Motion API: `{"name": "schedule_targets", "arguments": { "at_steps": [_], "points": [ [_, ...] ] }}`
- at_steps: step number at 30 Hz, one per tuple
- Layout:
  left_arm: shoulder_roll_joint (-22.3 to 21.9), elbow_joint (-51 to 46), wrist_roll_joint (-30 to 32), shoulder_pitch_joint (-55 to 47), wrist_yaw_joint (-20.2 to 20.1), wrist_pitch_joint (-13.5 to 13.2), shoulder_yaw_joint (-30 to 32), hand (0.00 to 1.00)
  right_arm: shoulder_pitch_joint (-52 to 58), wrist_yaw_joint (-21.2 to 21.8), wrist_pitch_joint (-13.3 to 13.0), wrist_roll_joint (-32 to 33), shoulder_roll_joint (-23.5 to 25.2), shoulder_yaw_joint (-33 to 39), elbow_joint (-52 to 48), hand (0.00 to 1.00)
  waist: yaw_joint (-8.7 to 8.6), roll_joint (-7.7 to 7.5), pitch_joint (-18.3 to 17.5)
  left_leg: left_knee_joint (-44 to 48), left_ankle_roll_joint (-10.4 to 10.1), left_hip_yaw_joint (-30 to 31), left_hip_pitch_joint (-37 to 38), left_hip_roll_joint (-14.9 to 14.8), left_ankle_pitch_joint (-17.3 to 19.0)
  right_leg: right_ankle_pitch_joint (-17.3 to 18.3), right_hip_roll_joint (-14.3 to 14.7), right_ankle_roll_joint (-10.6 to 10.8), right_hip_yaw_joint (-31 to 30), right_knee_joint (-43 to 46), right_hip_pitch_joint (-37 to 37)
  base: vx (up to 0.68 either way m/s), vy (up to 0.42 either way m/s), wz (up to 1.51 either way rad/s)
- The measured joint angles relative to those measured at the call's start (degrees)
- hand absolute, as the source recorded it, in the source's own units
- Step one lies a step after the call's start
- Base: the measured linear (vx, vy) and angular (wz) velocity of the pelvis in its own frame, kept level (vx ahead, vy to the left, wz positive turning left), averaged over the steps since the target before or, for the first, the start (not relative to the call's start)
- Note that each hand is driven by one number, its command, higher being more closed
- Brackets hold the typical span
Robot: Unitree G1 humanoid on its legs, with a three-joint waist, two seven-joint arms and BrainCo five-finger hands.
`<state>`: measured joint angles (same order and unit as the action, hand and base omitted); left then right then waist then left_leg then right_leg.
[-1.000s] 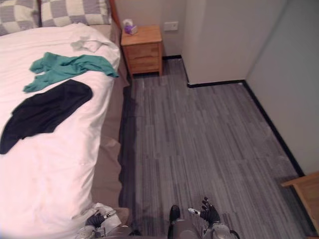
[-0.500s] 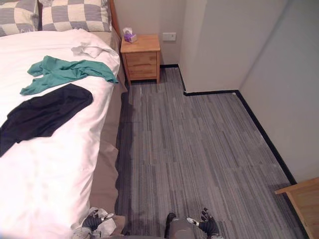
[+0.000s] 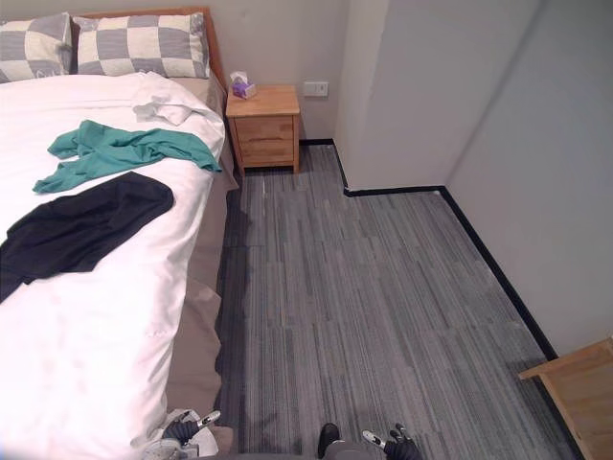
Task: Tidy the bed and pick cloth on bed and put in laundry
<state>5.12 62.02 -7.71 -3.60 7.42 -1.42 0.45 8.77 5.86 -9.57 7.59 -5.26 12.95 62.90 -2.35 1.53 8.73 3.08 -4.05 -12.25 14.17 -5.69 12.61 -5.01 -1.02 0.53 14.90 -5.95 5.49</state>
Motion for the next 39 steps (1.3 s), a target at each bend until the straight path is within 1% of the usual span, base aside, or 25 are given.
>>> {"name": "schedule_targets", "arguments": {
  "at_steps": [7,10,13,16,17,18,19,20,21,22,23,24,25,26,29,30,31,32,33,34,35,36,37,38,39],
  "points": [
    [-0.11,-0.01,-0.11,-0.02,-0.08,-0.04,0.13,0.00,0.13,0.04,-0.08,0.41,0.08,0.14,-0.13,0.00,-0.10,-0.02,0.08,-0.07,0.00,-0.23,-0.07,-0.07,0.01,0.00,0.03,-0.01,-0.03,0.01,-0.15,0.00,0.000,0.00],
    [-0.38,-0.06,-0.41,-0.09,-0.21,-0.09,0.85,0.00,0.58,0.11,-0.08,2.92,0.23,0.23,-0.43,0.00,-0.03,0.04,0.13,-0.10,-0.08,-1.12,-0.12,-0.37,0.15,0.00,0.23,-0.01,-0.19,0.02,-0.38,0.00,0.001,-0.08],
    [-1.00,-0.11,-0.62,-0.32,-0.99,-0.09,3.53,0.00,1.99,0.11,-0.17,6.00,0.84,0.77,-2.14,0.00,0.15,0.18,0.22,-0.05,-0.42,-3.04,-0.22,-1.05,0.43,0.08,0.82,-0.18,-0.41,0.04,-0.97,0.02,0.000,-0.20],
    [-0.67,-0.26,-0.69,-1.16,-1.01,-0.30,5.33,0.00,2.94,0.03,-0.92,6.79,1.88,2.31,-3.57,0.00,0.11,0.27,0.30,0.50,-1.71,-5.18,0.27,-2.48,1.21,0.85,2.18,-0.95,-1.48,0.08,-0.92,0.05,-0.024,-0.25],
    [-0.07,-0.30,-0.55,-2.01,-1.00,-0.40,5.33,0.00,2.99,0.07,-0.96,6.78,1.89,2.29,-3.58,0.00,0.10,0.27,0.30,2.24,-3.02,-6.58,0.04,-3.57,2.05,1.96,2.90,-1.40,-1.71,0.14,-0.81,0.07,-0.042,-0.26],
    [0.51,-0.61,-0.43,-2.66,-0.99,-0.56,5.53,0.00,3.07,0.12,-0.96,6.69,2.10,2.12,-3.87,0.00,0.14,0.10,0.40,6.19,-3.84,-8.40,-1.30,-4.82,2.55,2.64,3.11,-1.81,-1.62,0.36,-0.99,0.07,-0.047,-0.22],
    [0.75,-0.93,-0.46,-3.38,-1.00,-0.63,6.17,0.00,3.25,0.15,-0.95,6.58,2.47,2.01,-4.19,0.00,0.23,-0.24,0.55,9.98,-3.80,-9.48,-2.57,-5.42,2.51,3.00,2.95,-2.10,-1.65,0.43,-0.98,0.07,-0.066,-0.16],
    [0.97,-2.58,-0.55,-3.73,-0.98,-1.06,6.69,0.00,3.78,0.23,-0.96,6.18,2.46,1.44,-5.25,0.00,0.29,-1.20,1.01,19.90,-3.57,-10.89,-6.34,-7.49,2.37,4.54,2.56,-2.44,-1.86,2.29,-1.20,0.08,-0.113,-0.12],
    [0.93,-3.02,-0.58,-4.07,-0.97,-1.37,6.77,0.00,4.05,0.27,-1.00,6.15,2.46,1.05,-5.94,0.00,0.34,-1.40,1.24,24.51,-3.03,-11.10,-7.93,-8.58,2.04,5.28,2.55,-2.52,-1.95,3.32,-1.17,0.09,-0.106,-0.19],
    [0.48,-3.88,-0.78,-5.49,-0.97,-1.71,6.94,0.00,4.35,0.73,-1.11,5.80,1.74,-0.52,-8.18,0.00,0.83,-0.83,2.16,39.01,0.28,-10.20,-13.91,-12.12,0.29,7.83,2.46,-3.43,-3.14,6.53,-1.15,0.11,-0.069,-0.17],
    [0.07,-3.95,-0.84,-6.03,-0.99,-1.93,6.94,0.00,4.47,0.79,-1.12,5.69,1.44,-0.52,-8.52,0.00,1.00,-0.33,2.08,42.43,0.39,-9.31,-16.04,-12.29,1.11,8.41,2.46,-3.32,-3.80,7.43,-1.07,0.14,0.004,-0.41],
    [-0.83,-4.05,-1.00,-6.64,-1.01,-2.35,6.83,0.00,4.45,0.80,-0.99,5.66,0.76,-0.58,-8.44,0.00,1.77,0.18,1.99,45.00,0.32,-7.76,-18.26,-12.04,3.01,9.13,2.11,-3.47,-5.84,8.37,-0.93,0.19,0.029,-0.63],
    [-1.10,-4.47,-1.86,-7.24,-1.05,-2.92,6.86,0.00,4.08,0.81,-0.79,5.68,0.59,-0.80,-8.23,0.00,2.38,0.19,2.00,44.65,0.09,-7.20,-20.18,-10.91,4.10,9.33,1.69,-3.44,-7.40,8.24,-0.50,0.19,0.042,-0.69],
    [-1.03,-4.68,-1.91,-7.35,-1.18,-3.30,6.74,0.00,3.65,0.85,-0.79,5.69,0.59,-0.99,-8.25,0.00,2.58,0.13,2.02,43.75,-0.05,-7.17,-21.02,-10.50,4.36,9.37,1.49,-3.37,-7.97,8.06,-0.04,0.20,0.066,-0.58],
    [-0.91,-4.82,-2.84,-7.54,-1.61,-4.29,6.62,0.00,2.60,1.35,-0.72,5.66,0.51,-1.82,-8.28,0.00,2.77,-0.10,2.17,34.53,-0.03,-8.70,-22.42,-7.71,4.50,9.90,0.24,-2.70,-10.35,7.09,2.60,0.24,0.152,-0.40],
    [-0.92,-4.84,-3.00,-7.58,-1.73,-4.29,6.64,0.00,2.56,1.48,-0.59,5.52,0.51,-1.92,-8.28,0.00,2.87,-0.13,2.19,29.26,0.22,-10.39,-22.61,-6.38,3.52,10.46,-0.56,-1.85,-11.03,6.65,3.37,0.25,0.249,-0.27],
    [-0.94,-4.86,-3.02,-7.59,-1.89,-4.24,6.64,0.00,2.80,1.65,-0.55,5.19,0.42,-2.03,-8.31,0.00,2.83,-0.04,2.20,22.95,0.44,-12.58,-22.49,-5.44,1.18,11.27,-1.24,-0.55,-11.19,6.26,4.33,0.22,0.223,-0.25],
    [-1.04,-4.86,-3.03,-7.61,-2.03,-4.20,6.63,0.00,3.00,1.73,-0.55,5.00,0.27,-2.14,-8.46,0.00,2.77,0.23,2.22,19.25,0.38,-13.31,-22.03,-5.26,-0.19,11.62,-1.28,0.01,-11.22,5.84,4.90,0.28,0.232,-0.30],
    [-0.85,-4.80,-3.83,-7.66,-2.22,-4.16,6.86,0.00,3.09,1.76,-0.27,4.16,0.22,-2.89,-8.33,0.00,3.18,-0.15,2.37,17.39,4.22,-15.65,-20.81,-4.82,-3.65,12.09,-2.19,0.83,-11.24,5.07,6.19,0.35,0.229,-0.34],
    [-0.15,-5.08,-4.39,-8.36,-2.22,-4.23,6.89,0.00,3.01,1.91,-0.09,3.42,0.35,-4.21,-8.56,0.00,3.50,-0.41,2.14,16.95,4.66,-17.41,-20.21,-3.64,-2.14,11.79,-3.71,1.61,-9.34,5.15,6.83,0.36,0.225,-0.36],
    [0.08,-5.18,-4.82,-8.27,-2.24,-4.25,6.88,0.00,2.73,1.95,-0.06,3.28,0.35,-4.54,-8.60,0.00,3.50,-0.84,2.29,17.31,5.27,-17.98,-20.20,-3.36,-1.34,11.75,-4.41,1.82,-8.04,5.86,6.70,0.34,0.212,-0.42],
    [0.35,-5.27,-5.31,-8.06,-2.33,-4.23,6.97,0.00,2.30,2.02,0.00,2.67,0.72,-4.61,-8.60,0.00,3.87,-1.49,2.49,18.08,5.97,-19.16,-20.10,-2.81,0.39,12.27,-5.83,2.55,-6.18,6.96,6.15,0.24,0.162,-0.36],
    [0.48,-5.26,-5.32,-8.05,-2.53,-4.22,6.97,0.00,2.19,2.02,0.07,2.17,0.71,-4.63,-8.55,0.00,4.38,-1.44,2.50,18.28,6.28,-19.58,-20.04,-2.43,1.03,12.45,-6.31,2.84,-5.98,7.50,5.86,0.28,0.199,-0.42],
    [0.59,-5.04,-5.38,-7.95,-2.85,-4.19,6.83,0.00,2.09,1.85,0.27,2.19,0.60,-4.50,-8.26,0.00,4.43,-1.49,2.47,18.27,6.78,-20.49,-19.37,-1.77,2.16,13.11,-7.26,3.66,-5.58,9.64,5.39,0.29,0.183,-0.21],
    [0.88,-4.53,-5.38,-7.71,-3.35,-4.08,6.23,0.00,1.83,1.68,0.61,2.17,0.32,-4.41,-7.63,0.00,4.36,-1.40,2.39,18.45,7.23,-20.47,-18.64,-1.27,3.43,14.95,-7.73,4.71,-4.95,14.63,4.61,0.36,0.187,-0.11]
  ]
}}
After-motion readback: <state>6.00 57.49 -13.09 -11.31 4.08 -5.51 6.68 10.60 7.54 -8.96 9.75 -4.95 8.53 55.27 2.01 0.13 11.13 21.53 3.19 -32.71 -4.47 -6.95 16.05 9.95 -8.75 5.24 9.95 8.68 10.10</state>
